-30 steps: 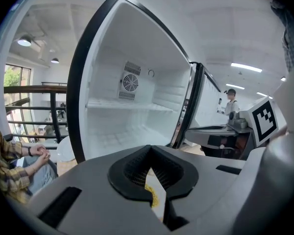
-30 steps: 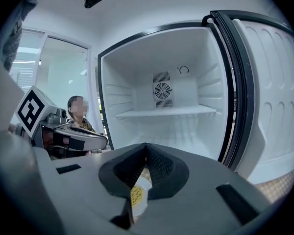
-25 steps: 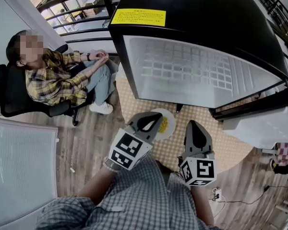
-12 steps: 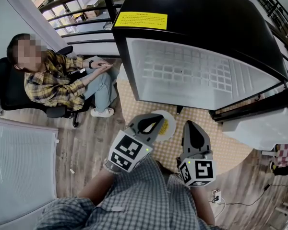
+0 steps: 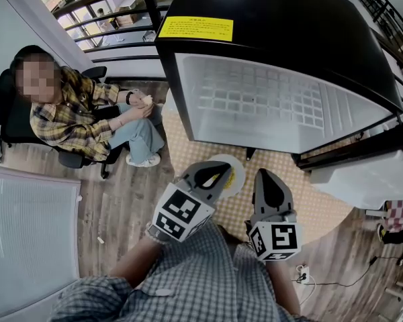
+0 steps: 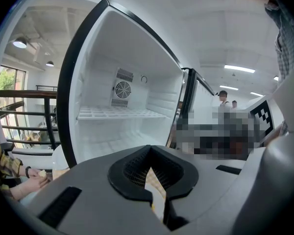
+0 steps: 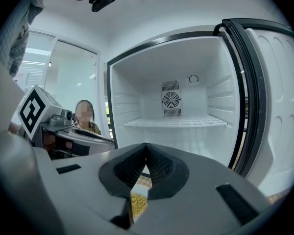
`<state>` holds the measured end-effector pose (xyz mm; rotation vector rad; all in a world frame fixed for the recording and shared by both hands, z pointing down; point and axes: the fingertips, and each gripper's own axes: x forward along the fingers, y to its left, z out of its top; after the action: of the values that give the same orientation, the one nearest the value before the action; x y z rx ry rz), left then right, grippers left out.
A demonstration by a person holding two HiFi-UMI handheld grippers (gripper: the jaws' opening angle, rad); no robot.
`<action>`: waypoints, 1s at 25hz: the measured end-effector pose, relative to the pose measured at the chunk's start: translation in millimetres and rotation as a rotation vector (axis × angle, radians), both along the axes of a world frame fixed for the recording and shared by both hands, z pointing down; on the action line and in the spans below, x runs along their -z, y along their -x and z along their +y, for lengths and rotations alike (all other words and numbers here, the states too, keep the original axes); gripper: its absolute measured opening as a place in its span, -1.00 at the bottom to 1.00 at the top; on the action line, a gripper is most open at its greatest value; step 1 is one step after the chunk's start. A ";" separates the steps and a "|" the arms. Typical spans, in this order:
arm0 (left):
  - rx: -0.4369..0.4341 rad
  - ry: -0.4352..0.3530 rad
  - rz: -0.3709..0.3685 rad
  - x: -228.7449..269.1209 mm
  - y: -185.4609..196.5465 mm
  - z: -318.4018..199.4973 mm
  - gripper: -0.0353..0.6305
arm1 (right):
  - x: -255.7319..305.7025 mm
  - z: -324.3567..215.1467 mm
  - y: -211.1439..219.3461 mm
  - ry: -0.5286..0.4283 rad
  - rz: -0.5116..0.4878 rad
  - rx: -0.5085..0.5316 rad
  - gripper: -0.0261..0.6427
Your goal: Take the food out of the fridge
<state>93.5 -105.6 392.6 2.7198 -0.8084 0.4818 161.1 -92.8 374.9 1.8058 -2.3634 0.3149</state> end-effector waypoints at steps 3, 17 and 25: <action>-0.004 0.006 0.001 -0.1 -0.7 1.2 -0.88 | 0.1 -0.3 0.8 0.002 -0.001 0.001 -0.89; -0.017 0.019 0.011 -1.9 -4.7 3.8 -0.88 | -2.8 -1.2 1.7 0.015 -0.007 0.007 -0.89; -0.021 0.026 0.006 -4.2 -5.6 2.8 -0.88 | -4.2 -3.0 2.9 0.023 -0.008 0.017 -0.89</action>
<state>99.1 -102.8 396.7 2.7074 -0.7678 0.4850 158.2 -95.8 379.1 1.7767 -2.3693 0.3472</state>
